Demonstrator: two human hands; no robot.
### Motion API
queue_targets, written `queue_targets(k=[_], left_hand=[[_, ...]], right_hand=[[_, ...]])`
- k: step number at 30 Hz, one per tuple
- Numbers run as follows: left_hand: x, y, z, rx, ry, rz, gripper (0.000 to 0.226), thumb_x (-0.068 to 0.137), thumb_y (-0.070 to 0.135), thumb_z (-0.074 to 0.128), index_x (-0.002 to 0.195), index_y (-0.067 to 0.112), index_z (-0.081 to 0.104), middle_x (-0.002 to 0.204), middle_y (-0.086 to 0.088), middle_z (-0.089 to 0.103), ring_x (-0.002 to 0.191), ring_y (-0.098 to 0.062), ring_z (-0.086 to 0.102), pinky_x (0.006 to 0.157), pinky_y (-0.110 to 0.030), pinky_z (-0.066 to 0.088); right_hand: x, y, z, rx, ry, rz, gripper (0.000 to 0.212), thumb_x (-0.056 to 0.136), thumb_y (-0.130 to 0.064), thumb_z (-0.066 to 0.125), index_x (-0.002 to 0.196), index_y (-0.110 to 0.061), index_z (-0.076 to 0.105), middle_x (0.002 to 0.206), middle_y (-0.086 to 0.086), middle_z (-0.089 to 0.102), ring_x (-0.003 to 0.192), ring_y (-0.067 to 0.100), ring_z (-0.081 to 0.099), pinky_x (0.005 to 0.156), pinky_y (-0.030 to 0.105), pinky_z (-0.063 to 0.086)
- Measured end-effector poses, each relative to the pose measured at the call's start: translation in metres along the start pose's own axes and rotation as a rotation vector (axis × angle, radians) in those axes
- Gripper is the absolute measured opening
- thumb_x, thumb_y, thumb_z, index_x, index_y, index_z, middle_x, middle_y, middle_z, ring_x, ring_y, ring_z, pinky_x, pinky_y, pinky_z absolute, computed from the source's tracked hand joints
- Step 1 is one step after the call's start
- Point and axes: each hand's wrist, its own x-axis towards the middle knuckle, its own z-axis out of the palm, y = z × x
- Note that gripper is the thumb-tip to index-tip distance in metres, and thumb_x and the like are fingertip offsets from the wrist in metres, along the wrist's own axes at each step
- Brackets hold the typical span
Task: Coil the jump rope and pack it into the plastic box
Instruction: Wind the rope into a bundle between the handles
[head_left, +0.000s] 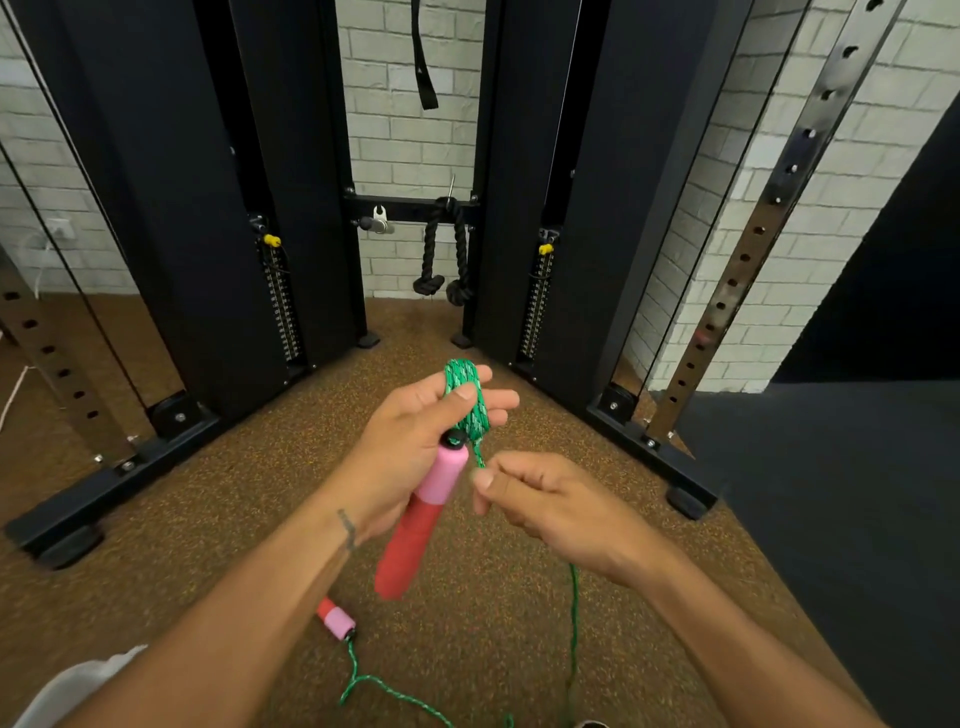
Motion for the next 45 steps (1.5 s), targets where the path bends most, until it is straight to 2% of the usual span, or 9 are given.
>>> queue_targets(k=[5,9,11,15,23,31,34,36,45], left_hand=[[0.001,-0.009,0.001,0.515,-0.012,0.079,0.03,0.103,0.024,0.047,0.132,0.023,0.055,0.11,0.011,0.075,0.102,-0.004,0.069,0.097,-0.039,0.053],[-0.001,-0.011,-0.002,0.838,-0.089,0.023,0.022,0.101,0.039,0.046,0.113,0.029,0.061,0.076,0.009,0.064,0.064,-0.011,0.057,0.061,-0.036,0.05],[-0.002,-0.01,0.001,0.683,-0.192,-0.073,0.022,0.102,0.037,0.044,0.106,0.028,0.065,0.076,0.006,0.066,0.066,-0.012,0.059,0.063,-0.036,0.047],[-0.004,-0.007,0.008,0.236,-0.339,-0.183,0.032,0.103,0.021,0.042,0.118,0.003,0.064,0.094,-0.015,0.076,0.081,-0.016,0.069,0.081,-0.026,0.054],[-0.006,-0.002,0.005,0.102,-0.425,-0.168,0.038,0.092,0.025,0.056,0.121,0.002,0.064,0.092,-0.01,0.075,0.082,-0.017,0.067,0.079,-0.023,0.054],[-0.008,0.0,0.01,-0.065,-0.314,-0.068,0.028,0.092,0.02,0.057,0.111,0.002,0.067,0.08,-0.008,0.074,0.07,-0.013,0.066,0.068,-0.02,0.053],[-0.007,-0.002,0.013,-0.111,-0.209,-0.034,0.029,0.088,0.021,0.057,0.11,0.006,0.069,0.081,-0.006,0.075,0.069,-0.01,0.066,0.068,-0.018,0.053],[-0.005,-0.003,0.014,-0.116,-0.19,-0.031,0.032,0.086,0.019,0.055,0.112,0.005,0.068,0.085,-0.007,0.076,0.069,-0.009,0.067,0.069,-0.017,0.053],[0.009,-0.006,0.008,-0.177,-0.036,0.007,0.033,0.093,0.022,0.053,0.121,0.009,0.065,0.107,-0.01,0.076,0.083,-0.008,0.07,0.072,-0.022,0.057]], right_hand=[[-0.004,-0.001,-0.01,-0.078,0.042,-0.106,0.031,0.096,-0.043,0.058,0.075,-0.022,0.066,0.061,-0.011,0.056,0.057,0.004,0.044,0.058,0.022,0.035],[-0.006,0.001,-0.021,-0.039,0.106,-0.145,0.029,0.091,-0.05,0.058,0.078,-0.026,0.069,0.08,0.012,0.068,0.078,0.016,0.065,0.077,0.041,0.052],[-0.005,0.001,-0.026,-0.005,0.166,-0.178,0.027,0.092,-0.05,0.059,0.084,-0.026,0.069,0.085,0.004,0.072,0.085,0.021,0.069,0.085,0.048,0.054],[-0.001,0.002,-0.032,0.109,0.258,-0.208,0.027,0.095,-0.038,0.055,0.089,-0.014,0.065,0.077,-0.015,0.064,0.078,0.003,0.06,0.074,0.023,0.05],[0.004,0.001,-0.03,0.29,0.327,-0.11,0.02,0.095,-0.032,0.057,0.084,-0.017,0.061,0.058,-0.017,0.056,0.049,-0.005,0.05,0.047,0.008,0.037],[0.014,0.012,-0.025,0.52,0.217,0.074,0.024,0.102,-0.03,0.051,0.089,-0.023,0.07,0.067,-0.002,0.05,0.052,0.006,0.035,0.051,0.024,0.027],[0.02,0.014,-0.02,0.559,0.231,0.063,0.026,0.103,-0.027,0.047,0.108,-0.017,0.07,0.068,-0.001,0.05,0.051,0.006,0.035,0.05,0.023,0.028],[0.023,0.013,-0.019,0.529,0.244,0.091,0.027,0.104,-0.027,0.047,0.102,-0.029,0.074,0.066,-0.003,0.052,0.049,0.004,0.036,0.049,0.021,0.029],[0.026,0.011,-0.011,0.34,0.132,0.154,0.029,0.102,-0.035,0.05,0.082,-0.03,0.07,0.065,-0.005,0.056,0.051,0.007,0.047,0.05,0.023,0.037]])
